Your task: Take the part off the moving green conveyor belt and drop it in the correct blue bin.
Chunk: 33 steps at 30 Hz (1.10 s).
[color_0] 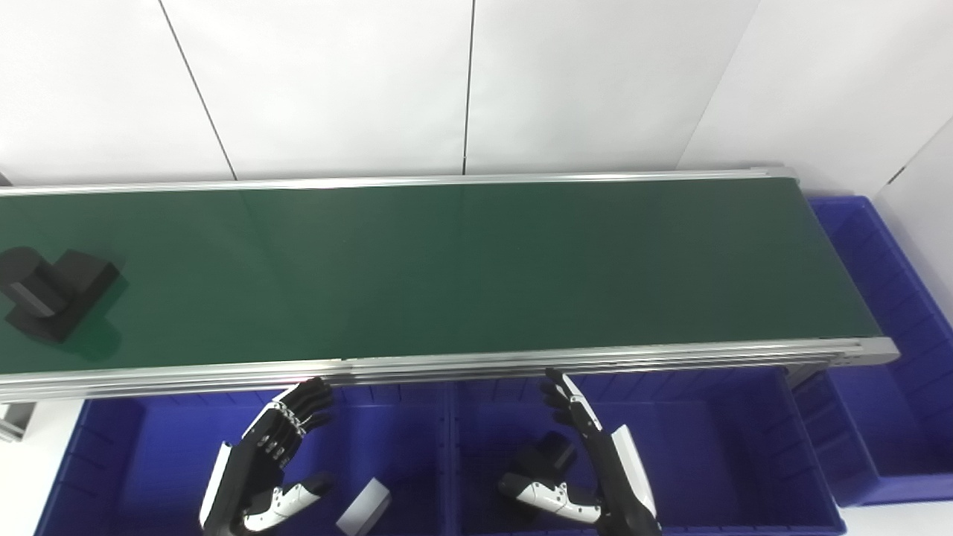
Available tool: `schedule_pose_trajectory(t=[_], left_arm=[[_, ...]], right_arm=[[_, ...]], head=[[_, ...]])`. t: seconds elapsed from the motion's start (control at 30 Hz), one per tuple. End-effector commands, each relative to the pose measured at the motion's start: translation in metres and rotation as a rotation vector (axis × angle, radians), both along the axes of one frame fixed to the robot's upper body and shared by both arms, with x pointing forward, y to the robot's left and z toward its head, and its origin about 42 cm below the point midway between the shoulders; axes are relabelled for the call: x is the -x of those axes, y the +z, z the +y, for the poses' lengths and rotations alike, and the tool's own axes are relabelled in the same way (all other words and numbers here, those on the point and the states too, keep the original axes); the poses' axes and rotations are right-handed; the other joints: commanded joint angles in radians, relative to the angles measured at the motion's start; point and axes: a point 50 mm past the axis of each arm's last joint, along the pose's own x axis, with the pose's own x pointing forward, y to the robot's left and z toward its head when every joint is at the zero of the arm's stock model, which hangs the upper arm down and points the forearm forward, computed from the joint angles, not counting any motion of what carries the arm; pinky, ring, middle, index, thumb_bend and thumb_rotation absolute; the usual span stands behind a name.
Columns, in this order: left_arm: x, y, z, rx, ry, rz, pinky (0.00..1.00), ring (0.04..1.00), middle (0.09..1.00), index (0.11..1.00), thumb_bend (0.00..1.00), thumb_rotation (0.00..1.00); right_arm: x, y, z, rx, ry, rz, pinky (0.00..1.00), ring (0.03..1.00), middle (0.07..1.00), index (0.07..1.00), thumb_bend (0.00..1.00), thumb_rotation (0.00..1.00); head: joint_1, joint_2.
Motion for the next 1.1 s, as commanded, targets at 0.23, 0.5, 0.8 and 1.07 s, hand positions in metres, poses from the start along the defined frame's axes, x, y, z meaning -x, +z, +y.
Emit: schedule_pose_trajectory(t=[0.23, 0.5, 0.8, 1.07], left_arm=[[-0.0035, 0.0099, -0.0037, -0.030, -0.008, -0.063, 0.77, 0.807, 0.802, 0.781, 0.92, 0.42], [-0.0036, 0.0110, -0.0047, -0.034, -0.008, -0.064, 0.77, 0.805, 0.802, 0.784, 0.91, 0.41], [-0.0079, 0.0101, -0.0070, -0.050, -0.010, -0.060, 0.77, 0.801, 0.799, 0.780, 0.90, 0.40], [-0.0079, 0.0107, -0.0127, -0.065, -0.022, -0.056, 0.77, 0.806, 0.805, 0.785, 0.88, 0.37]], right_arm=[[-0.0022, 0.0132, -0.0002, -0.021, 0.000, -0.079, 0.83, 0.872, 0.889, 0.940, 0.88, 0.51], [-0.0021, 0.0127, -0.0003, -0.016, -0.001, -0.077, 0.82, 0.864, 0.889, 0.938, 0.88, 0.52], [-0.0048, 0.0111, -0.0023, -0.018, 0.005, -0.072, 0.83, 0.873, 0.884, 0.941, 0.88, 0.52], [-0.0049, 0.0107, -0.0077, -0.016, 0.010, -0.073, 0.83, 0.871, 0.888, 0.941, 0.87, 0.52]], head=[[0.006, 0.002], [0.008, 0.002], [0.023, 0.004], [0.075, -0.001]])
